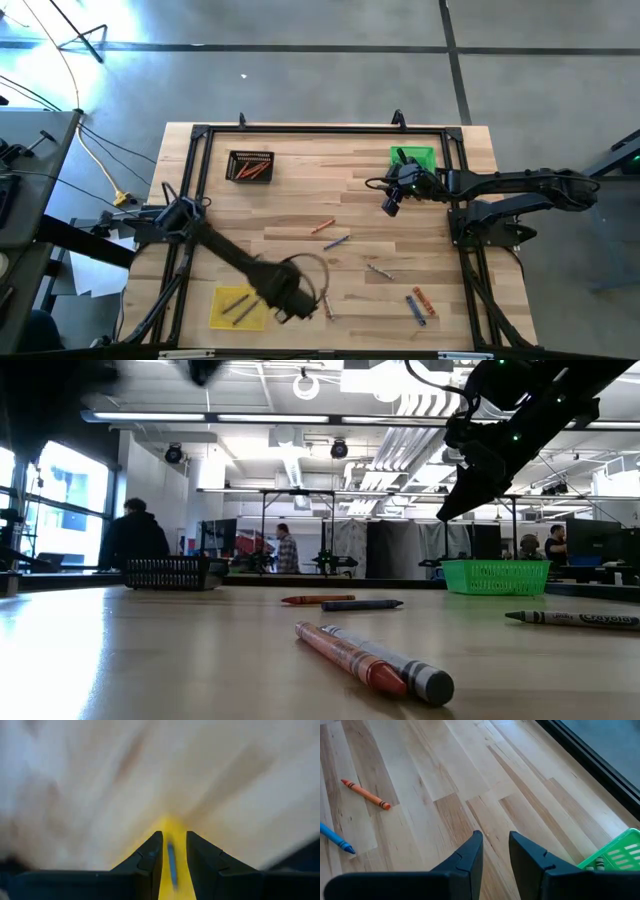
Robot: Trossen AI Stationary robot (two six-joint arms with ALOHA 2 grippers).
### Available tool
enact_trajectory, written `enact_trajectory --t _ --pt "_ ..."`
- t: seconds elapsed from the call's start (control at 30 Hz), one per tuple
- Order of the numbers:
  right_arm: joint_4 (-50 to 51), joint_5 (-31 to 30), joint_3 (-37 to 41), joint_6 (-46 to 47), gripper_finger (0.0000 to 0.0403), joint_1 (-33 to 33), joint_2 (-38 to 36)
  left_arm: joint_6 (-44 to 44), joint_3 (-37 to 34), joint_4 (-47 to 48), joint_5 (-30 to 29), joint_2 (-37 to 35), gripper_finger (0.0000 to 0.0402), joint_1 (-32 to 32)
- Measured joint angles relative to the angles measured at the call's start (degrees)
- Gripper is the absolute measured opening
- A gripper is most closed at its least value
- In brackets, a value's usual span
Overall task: Sort crayons
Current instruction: Put the orange crayon into the black bin
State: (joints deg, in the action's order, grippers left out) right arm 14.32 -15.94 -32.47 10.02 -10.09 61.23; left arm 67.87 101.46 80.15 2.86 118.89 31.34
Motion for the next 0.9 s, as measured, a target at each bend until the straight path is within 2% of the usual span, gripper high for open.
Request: enact_trajectory --t 0.13,0.33,0.47,0.6,0.9 --pt "0.15 0.0 0.0 -0.02 0.0087 0.0 0.0 -8.83 0.27 -6.69 -9.07 0.0 0.0074 -5.35" --pt "1.5 -0.05 0.0 -0.02 0.0087 -0.04 0.0 -25.2 0.27 -19.97 -18.38 2.11 0.0074 -13.02" --pt "2.79 -0.11 0.0 -0.02 0.0087 -0.04 0.0 -34.35 0.25 -28.06 -19.02 4.13 0.0074 -16.73" --pt "4.66 -0.13 0.0 -0.02 0.0087 -0.04 0.0 -39.88 0.14 -30.54 -18.94 5.37 0.0074 -18.38" --pt "5.57 -0.15 0.0 -0.02 0.0087 -0.04 0.0 -41.46 -0.61 -29.99 -22.57 8.5 0.0074 -20.7"
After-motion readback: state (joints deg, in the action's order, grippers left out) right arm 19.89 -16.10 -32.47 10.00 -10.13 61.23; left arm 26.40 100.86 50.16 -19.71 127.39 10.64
